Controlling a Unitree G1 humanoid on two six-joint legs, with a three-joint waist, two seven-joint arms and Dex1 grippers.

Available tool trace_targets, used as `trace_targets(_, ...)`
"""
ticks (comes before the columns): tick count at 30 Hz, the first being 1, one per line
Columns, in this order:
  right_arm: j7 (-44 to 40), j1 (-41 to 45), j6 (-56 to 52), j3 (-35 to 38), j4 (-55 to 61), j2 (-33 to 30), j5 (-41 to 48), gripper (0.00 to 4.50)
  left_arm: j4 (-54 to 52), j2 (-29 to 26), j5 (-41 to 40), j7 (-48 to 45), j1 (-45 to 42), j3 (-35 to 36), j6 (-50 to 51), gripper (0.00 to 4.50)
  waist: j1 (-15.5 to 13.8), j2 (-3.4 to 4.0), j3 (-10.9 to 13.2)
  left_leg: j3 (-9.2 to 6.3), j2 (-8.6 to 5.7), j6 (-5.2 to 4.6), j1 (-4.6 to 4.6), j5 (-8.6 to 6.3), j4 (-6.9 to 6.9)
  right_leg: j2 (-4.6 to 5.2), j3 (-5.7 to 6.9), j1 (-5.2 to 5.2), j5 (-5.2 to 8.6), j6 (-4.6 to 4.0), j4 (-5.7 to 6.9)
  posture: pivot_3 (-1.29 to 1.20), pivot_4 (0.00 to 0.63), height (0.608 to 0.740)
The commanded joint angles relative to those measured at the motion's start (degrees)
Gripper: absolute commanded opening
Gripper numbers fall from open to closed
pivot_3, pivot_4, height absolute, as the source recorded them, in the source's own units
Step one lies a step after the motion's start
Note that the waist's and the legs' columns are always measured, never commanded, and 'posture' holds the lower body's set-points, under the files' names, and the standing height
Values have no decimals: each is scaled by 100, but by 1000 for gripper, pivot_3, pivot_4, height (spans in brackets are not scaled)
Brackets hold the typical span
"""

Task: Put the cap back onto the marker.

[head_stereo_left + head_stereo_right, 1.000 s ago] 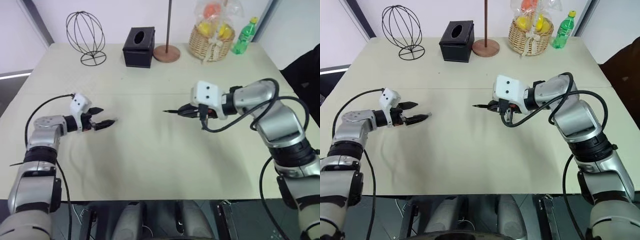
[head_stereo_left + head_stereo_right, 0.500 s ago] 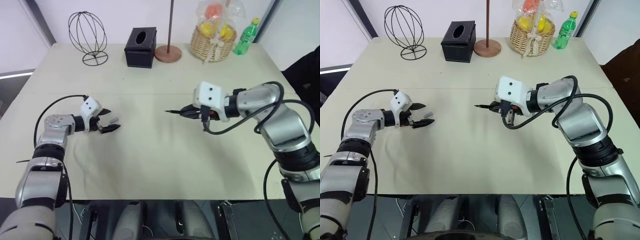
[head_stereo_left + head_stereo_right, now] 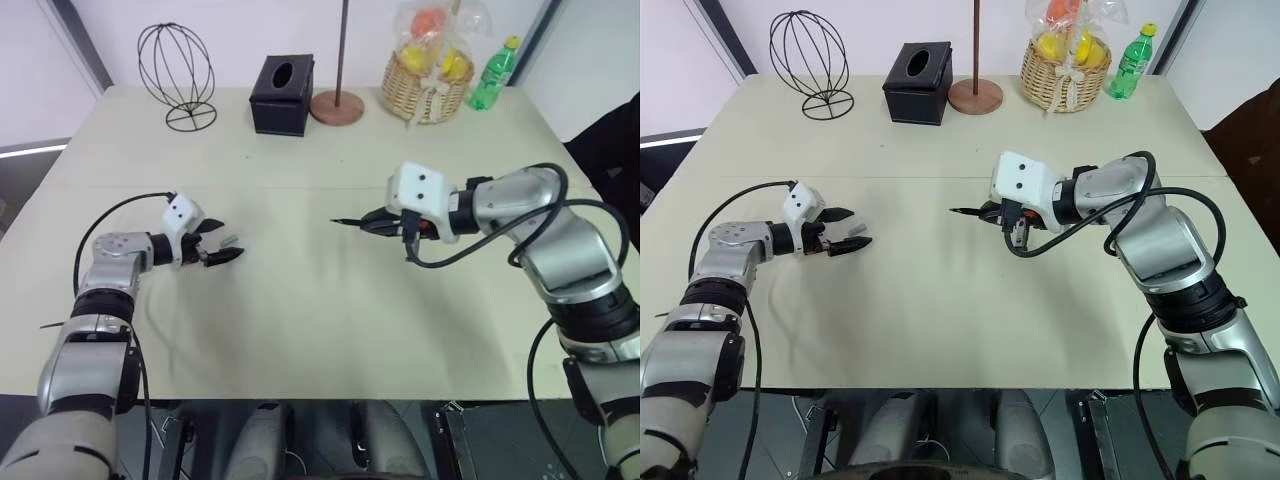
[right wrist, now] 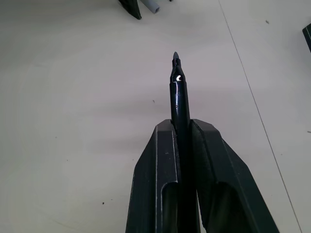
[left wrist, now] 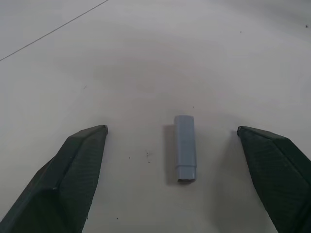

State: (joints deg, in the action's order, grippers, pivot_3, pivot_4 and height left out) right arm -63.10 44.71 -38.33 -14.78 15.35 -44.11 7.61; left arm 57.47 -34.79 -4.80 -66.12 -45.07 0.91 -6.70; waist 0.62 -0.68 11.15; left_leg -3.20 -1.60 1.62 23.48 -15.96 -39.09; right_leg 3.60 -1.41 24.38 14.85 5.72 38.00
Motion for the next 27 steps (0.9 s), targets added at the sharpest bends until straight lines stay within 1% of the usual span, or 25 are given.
trace_targets(1,44,103,101,130,63,-37,30,0,24,50,86,-96,51,-90,-28,2627,6,0,0,0,0,0,0,0,0,0,0,0,0,0,0,0,150,740)
trace_targets(2,46,96,95,139,70,-45,33,0,11,52,67,-121,66,-76,-33,2029,11,0,0,0,1,0,0,0,0,-1,0,0,0,0,0,0,150,740)
trace_targets(6,53,76,90,161,70,-67,39,0,-7,45,57,-122,77,-53,-25,61,17,0,0,0,1,0,0,0,0,-1,0,0,0,0,0,0,150,740)
trace_targets(14,46,43,166,167,-95,-88,21,0,-96,-72,32,-121,22,5,-22,61,18,0,0,0,1,0,0,0,0,-1,0,1,0,0,0,0,150,740)
trace_targets(17,6,188,399,169,-528,-78,-36,0,-379,-206,-53,-305,-211,46,21,61,22,0,0,0,2,0,0,0,0,-2,0,1,0,0,0,0,150,740)
trace_targets(22,-188,624,760,81,-1004,-33,-97,0,-1302,-348,-99,-914,-495,-124,204,61,19,-1,1,1,3,0,4,0,1,-4,1,6,0,0,0,0,150,740)
trace_targets(27,-257,1031,1041,-99,-1442,252,-174,0,-2499,-363,-358,-1667,-630,-402,814,61,42,-1,1,3,4,0,4,0,4,-5,-1,6,0,0,-2,0,150,740)
